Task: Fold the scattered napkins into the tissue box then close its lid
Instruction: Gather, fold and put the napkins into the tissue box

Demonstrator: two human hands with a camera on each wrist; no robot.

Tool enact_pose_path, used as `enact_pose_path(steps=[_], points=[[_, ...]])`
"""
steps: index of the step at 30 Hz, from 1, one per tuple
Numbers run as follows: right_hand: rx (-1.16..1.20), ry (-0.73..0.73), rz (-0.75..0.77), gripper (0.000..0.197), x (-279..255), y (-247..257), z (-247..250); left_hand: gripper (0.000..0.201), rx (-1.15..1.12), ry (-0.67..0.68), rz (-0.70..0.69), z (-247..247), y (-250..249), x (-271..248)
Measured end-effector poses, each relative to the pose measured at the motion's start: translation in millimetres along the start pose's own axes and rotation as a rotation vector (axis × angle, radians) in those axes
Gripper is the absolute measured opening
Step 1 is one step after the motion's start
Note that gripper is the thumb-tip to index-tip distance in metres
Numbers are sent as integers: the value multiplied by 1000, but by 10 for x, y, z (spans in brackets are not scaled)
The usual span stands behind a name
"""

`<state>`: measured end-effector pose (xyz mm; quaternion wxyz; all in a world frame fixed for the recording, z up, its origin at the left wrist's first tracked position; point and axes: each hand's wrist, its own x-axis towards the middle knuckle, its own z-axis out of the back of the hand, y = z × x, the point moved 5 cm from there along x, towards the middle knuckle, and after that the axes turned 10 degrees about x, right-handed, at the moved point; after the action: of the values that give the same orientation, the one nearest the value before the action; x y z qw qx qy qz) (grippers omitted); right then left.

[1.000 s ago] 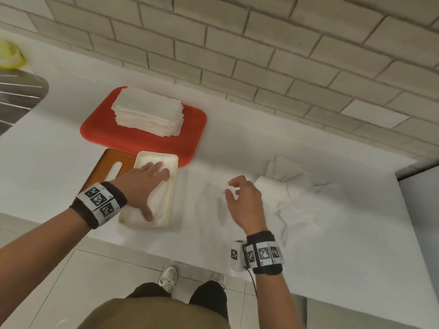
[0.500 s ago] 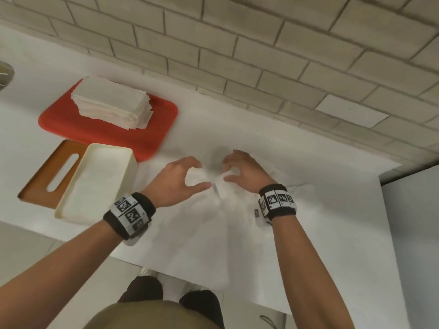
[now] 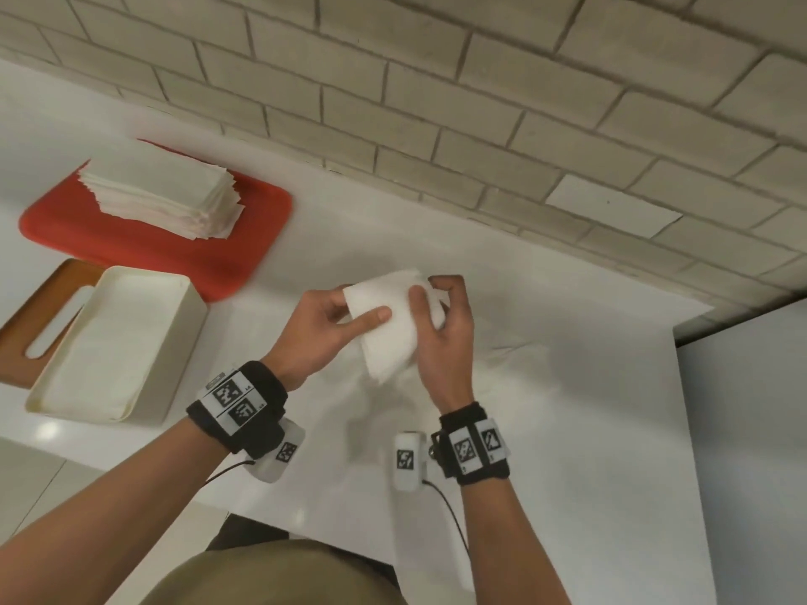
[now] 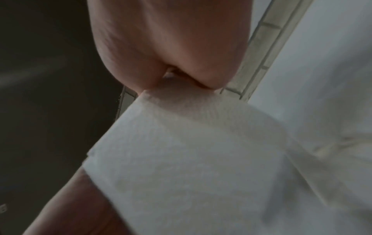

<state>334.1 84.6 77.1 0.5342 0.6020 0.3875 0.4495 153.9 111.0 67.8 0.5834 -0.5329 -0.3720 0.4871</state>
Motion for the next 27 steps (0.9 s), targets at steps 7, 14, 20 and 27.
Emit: enact_pose_path(steps=[7,14,20,27], points=[[-513,-265,-227,50,234,-805,748,27,-46,-199,91,87,228,29],[-866,25,-625,46,555,-1451,1252,37,82,-367,86,288,469,67],[-219,48,-270,25,629,-506,762,47,236,-356,19,236,573,55],[251,113,-155,64,261,270,364,42,-81,91,188,-242,436,32]])
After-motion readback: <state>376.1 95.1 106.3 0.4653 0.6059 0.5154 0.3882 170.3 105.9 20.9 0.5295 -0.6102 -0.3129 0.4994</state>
